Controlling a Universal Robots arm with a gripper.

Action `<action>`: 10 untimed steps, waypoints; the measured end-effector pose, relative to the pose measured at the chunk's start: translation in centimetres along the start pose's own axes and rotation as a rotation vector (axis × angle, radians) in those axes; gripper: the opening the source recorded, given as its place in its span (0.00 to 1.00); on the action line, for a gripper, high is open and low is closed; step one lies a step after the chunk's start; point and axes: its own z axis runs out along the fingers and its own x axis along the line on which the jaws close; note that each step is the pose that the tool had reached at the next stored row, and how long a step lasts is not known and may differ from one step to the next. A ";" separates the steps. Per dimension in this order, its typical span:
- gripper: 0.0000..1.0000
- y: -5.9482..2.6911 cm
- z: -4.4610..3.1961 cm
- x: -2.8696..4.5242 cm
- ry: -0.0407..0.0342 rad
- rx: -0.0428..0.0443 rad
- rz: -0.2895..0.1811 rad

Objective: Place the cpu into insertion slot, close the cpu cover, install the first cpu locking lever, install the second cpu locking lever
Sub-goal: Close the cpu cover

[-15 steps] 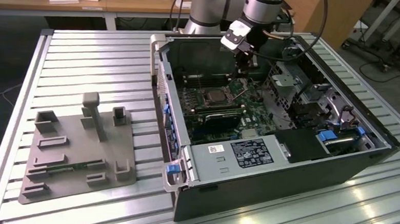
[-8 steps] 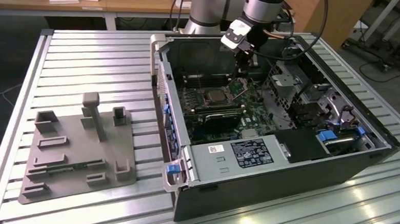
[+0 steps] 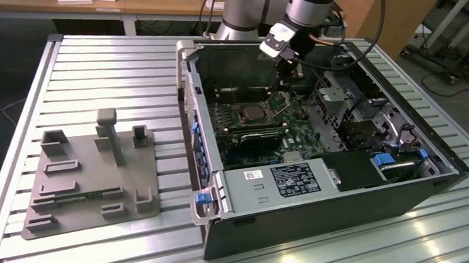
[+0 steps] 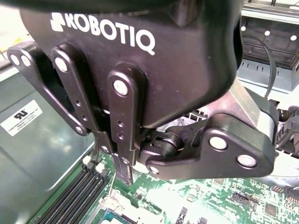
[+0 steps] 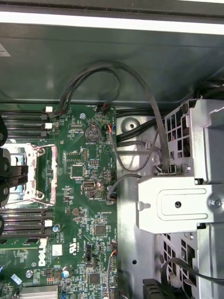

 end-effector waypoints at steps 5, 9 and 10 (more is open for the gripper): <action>0.11 0.70 0.02 0.02 -0.0001 0.0000 0.000; 0.11 1.41 0.05 0.03 0.0000 0.0000 0.000; 0.11 1.60 0.06 0.03 0.0000 0.0000 0.000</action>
